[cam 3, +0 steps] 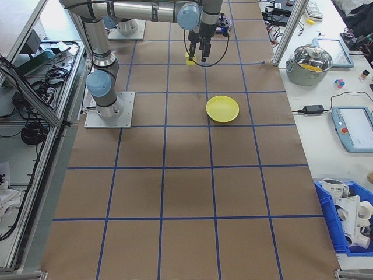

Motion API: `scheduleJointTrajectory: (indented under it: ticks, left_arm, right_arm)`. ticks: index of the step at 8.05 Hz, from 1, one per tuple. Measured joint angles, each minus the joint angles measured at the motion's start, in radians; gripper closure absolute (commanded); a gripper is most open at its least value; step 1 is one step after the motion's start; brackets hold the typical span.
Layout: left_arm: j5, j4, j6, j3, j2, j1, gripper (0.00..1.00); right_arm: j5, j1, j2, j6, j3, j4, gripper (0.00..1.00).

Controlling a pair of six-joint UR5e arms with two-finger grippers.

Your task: Sort blocks by color into plates

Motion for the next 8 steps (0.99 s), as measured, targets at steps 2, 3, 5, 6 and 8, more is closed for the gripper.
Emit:
scheduleJointTrajectory:
  ticks: [2,3,5,6,8]
  left_arm:
    - [-0.001,0.015,-0.027,0.031,-0.027,-0.027,0.00]
    - [-0.001,0.025,-0.027,0.034,-0.032,-0.030,0.00]
    - [-0.015,0.036,-0.025,0.037,-0.034,-0.032,0.00]
    - [-0.027,0.038,-0.024,0.040,-0.027,-0.030,0.00]
    - [-0.066,0.037,-0.005,0.045,-0.001,-0.012,0.00]
  right_arm:
    - [-0.007,-0.006,0.010,0.000,0.007,0.002,0.00]
    - [-0.003,-0.012,0.017,0.005,0.015,-0.002,0.00]
    - [0.000,-0.023,0.021,0.011,0.021,-0.041,0.00]
    - [-0.005,-0.024,0.020,0.015,0.021,-0.053,0.00]
    - [-0.010,-0.023,0.019,0.021,0.022,-0.072,0.00]
